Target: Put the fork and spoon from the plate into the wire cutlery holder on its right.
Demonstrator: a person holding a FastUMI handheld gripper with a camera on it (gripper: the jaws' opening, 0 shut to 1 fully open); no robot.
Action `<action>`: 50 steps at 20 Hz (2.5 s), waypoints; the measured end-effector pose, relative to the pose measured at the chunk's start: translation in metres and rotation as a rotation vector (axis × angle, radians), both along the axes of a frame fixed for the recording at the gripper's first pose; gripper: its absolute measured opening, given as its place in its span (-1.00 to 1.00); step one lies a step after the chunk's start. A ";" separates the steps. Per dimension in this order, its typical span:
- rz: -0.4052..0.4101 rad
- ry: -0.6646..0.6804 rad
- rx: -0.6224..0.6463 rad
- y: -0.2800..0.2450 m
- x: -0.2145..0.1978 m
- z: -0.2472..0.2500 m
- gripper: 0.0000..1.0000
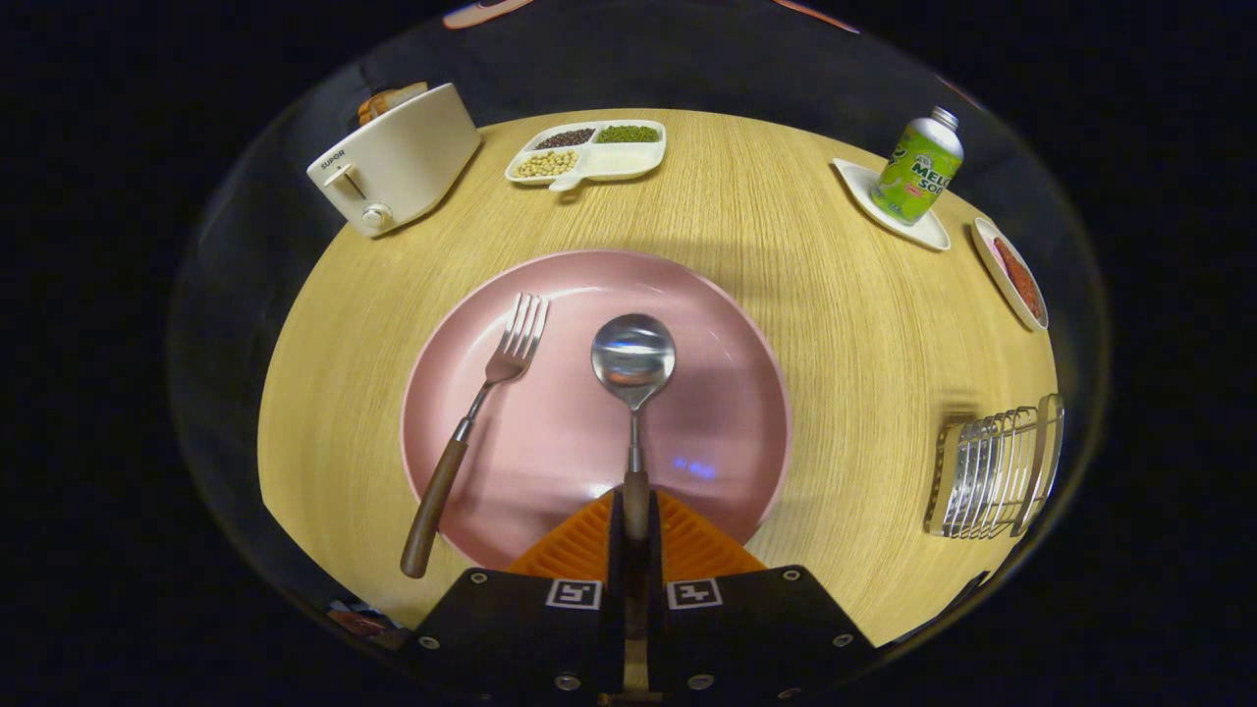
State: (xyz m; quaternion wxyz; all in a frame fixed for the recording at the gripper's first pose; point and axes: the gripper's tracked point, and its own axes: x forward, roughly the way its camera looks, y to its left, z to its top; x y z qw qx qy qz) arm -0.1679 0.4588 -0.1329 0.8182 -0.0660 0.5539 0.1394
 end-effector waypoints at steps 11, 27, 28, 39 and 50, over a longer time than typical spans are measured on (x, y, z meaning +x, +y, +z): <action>-0.051 -0.109 0.094 -0.026 0.004 0.048 -0.87; -0.266 -0.188 0.037 -0.183 -0.008 0.111 -0.87; -0.266 -0.180 0.026 -0.192 -0.011 0.111 -0.87; -0.199 -0.033 -0.132 -0.249 -0.018 0.117 -0.87; -0.143 0.207 -0.168 -0.264 -0.007 0.099 -0.86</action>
